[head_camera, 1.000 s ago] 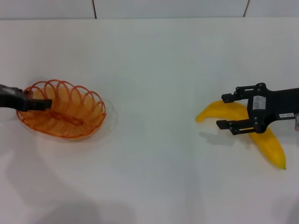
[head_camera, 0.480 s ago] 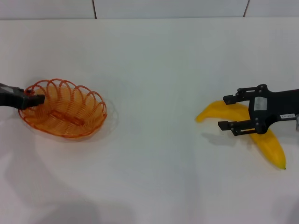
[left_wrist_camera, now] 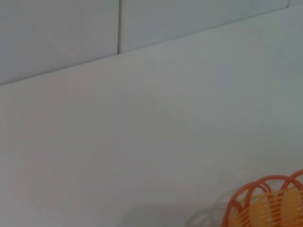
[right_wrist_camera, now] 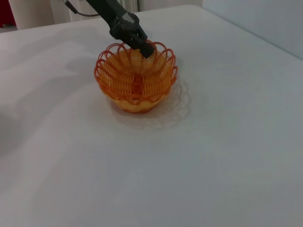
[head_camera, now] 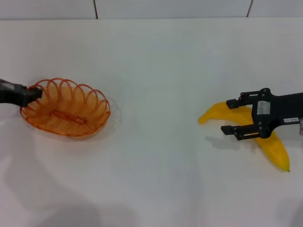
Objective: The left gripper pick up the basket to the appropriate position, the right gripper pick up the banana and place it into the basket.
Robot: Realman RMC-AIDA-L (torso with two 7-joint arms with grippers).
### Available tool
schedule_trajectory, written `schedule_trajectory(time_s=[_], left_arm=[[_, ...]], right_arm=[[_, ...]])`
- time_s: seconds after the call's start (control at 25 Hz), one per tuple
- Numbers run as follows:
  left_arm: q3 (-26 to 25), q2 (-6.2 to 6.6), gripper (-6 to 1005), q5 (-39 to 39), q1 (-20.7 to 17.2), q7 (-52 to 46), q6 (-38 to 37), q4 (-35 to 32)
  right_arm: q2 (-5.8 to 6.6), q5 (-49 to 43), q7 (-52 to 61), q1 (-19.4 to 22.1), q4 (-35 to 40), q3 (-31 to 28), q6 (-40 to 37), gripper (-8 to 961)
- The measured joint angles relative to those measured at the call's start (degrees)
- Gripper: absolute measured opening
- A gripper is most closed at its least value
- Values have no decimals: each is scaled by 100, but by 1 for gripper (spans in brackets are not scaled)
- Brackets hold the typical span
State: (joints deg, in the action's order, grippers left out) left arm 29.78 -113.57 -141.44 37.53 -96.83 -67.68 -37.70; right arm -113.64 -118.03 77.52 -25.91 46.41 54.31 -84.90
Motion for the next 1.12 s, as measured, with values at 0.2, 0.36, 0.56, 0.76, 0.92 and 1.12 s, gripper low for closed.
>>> schedule_trajectory(time_s=[0.2, 0.36, 0.56, 0.76, 0.92, 1.12], left_arm=[[0, 2, 95, 199, -8, 21, 1, 22], [-2, 2, 93, 731, -17, 305, 39, 229], [0, 2, 90, 1334, 22, 657, 218, 554], [-2, 1, 88, 1933, 35, 981, 443, 876], [-4, -31, 86, 2170, 57, 1166, 648, 1091], [-11, -88, 86, 2383, 177, 1395, 875, 1454]], right_arm=[[0, -1, 0, -1, 0, 0, 0, 758], [-1, 1, 0, -16, 0, 0, 0, 758], [-24, 0, 0, -52, 0, 0, 0, 757], [-37, -1, 0, -62, 0, 0, 0, 757], [-48, -1, 0, -65, 0, 0, 0, 757], [-51, -1, 0, -86, 0, 22, -1, 757]])
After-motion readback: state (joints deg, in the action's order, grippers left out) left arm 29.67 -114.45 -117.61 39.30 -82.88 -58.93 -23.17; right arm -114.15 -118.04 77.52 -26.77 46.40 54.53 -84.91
